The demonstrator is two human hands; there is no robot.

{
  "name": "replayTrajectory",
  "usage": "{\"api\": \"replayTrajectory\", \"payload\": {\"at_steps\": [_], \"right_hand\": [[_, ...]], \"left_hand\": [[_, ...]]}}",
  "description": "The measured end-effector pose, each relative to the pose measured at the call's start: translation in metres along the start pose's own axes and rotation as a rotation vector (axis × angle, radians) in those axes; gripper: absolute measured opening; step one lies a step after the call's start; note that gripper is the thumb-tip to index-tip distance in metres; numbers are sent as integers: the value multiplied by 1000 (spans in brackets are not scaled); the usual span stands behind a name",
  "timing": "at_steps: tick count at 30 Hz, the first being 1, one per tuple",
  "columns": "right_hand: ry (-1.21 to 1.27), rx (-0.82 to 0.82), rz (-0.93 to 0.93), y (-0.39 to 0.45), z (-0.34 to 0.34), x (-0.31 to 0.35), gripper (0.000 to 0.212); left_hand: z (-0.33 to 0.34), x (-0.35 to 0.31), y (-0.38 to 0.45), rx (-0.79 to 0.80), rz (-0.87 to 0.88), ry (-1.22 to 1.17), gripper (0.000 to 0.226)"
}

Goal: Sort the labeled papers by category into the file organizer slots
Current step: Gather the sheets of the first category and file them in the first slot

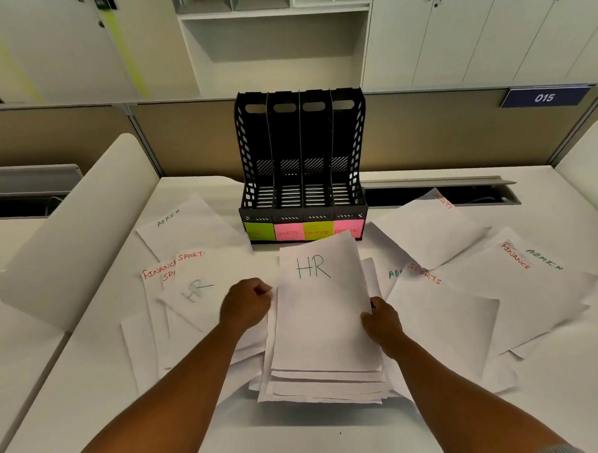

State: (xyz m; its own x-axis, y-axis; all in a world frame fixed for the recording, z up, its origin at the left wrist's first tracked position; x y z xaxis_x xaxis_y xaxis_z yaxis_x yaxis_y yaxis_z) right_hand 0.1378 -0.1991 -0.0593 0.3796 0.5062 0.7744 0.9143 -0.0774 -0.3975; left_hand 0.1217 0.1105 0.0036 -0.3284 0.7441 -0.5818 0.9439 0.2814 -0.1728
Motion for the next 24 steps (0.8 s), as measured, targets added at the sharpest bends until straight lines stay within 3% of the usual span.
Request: {"api": "replayTrajectory", "payload": {"at_steps": [2,6,11,13,17,19,22,24], "right_hand": [[13,11,9,0,1,1,19],[48,9,35,0,1,3,21],[136,17,72,0,-1,1,12],[189,8,69,0,-3,2,19],[229,21,69,-2,-3,2,25],[226,23,63,-2,-4,1,32],[232,6,26,-4,-9,4,40],[282,-16,-7,-6,-15,6,39]], "left_hand": [[24,-23,-2,248,97,-189,6],[64,-58,-25,662,202,-191,20],[97,-66,-50,861,217,-108,29],[104,-66,-57,884,224,-88,31],[108,-62,-62,890,202,-123,34],[101,-59,-55,801,151,-215,36],[74,-41,-29,477,31,-347,46],[48,-22,-12,197,-25,-288,57]]}}
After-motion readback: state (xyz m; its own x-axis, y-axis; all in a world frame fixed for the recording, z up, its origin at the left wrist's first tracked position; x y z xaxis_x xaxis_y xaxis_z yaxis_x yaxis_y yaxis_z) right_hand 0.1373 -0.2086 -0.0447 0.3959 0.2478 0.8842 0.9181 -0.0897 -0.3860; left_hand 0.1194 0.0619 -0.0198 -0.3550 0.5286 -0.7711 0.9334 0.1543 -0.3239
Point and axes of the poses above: each hand's wrist, its own y-axis towards the middle knuckle, its own z-axis out of the palm, x = y × z, the point moved 10 cm from there along y, towards the middle knuckle, and after that the axes turned 2 degrees about y, right-handed, at the moved point
